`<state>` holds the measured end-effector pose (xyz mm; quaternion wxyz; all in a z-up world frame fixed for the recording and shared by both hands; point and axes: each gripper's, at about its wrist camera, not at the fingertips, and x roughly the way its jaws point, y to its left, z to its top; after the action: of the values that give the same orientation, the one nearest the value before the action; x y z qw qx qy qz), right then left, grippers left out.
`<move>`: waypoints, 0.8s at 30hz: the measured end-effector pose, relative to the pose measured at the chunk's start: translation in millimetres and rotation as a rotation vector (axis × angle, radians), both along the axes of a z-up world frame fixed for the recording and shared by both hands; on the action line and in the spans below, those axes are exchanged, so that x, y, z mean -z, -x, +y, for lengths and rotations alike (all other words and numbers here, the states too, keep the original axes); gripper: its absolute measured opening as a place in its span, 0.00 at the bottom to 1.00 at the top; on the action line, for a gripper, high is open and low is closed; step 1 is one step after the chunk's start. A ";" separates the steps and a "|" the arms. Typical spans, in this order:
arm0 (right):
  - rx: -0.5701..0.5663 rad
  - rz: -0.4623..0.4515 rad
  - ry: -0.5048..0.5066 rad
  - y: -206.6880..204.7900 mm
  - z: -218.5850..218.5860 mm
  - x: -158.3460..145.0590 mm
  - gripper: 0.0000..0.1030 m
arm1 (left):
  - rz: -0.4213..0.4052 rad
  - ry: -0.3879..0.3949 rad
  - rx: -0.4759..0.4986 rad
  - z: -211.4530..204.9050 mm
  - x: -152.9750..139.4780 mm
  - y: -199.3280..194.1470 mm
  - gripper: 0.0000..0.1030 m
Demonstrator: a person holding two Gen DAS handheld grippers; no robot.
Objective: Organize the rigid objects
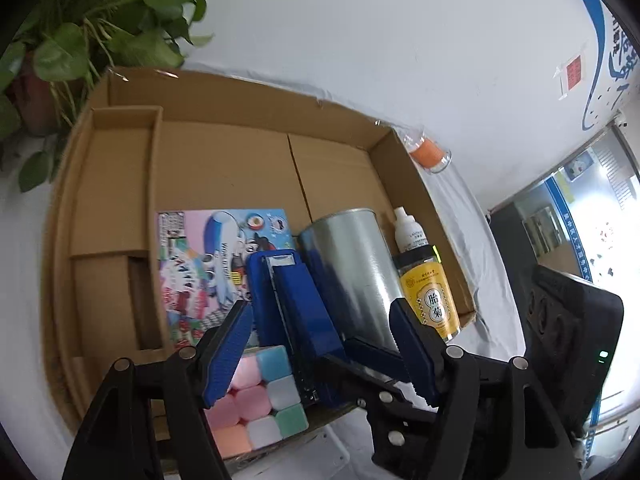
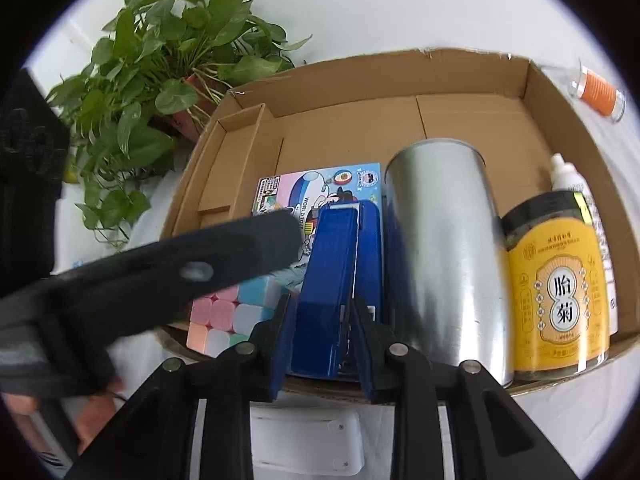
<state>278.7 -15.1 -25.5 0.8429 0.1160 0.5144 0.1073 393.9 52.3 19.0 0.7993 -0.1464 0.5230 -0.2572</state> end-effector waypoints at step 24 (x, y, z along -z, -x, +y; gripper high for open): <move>-0.422 -0.049 -0.024 127.5 0.2 58.7 0.70 | 0.170 -0.118 -0.160 42.2 84.2 146.4 0.61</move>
<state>151.2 -14.9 -84.2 0.8124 0.0132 0.5054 0.2905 247.5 94.5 -65.2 0.7773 -0.1615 0.5897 -0.1480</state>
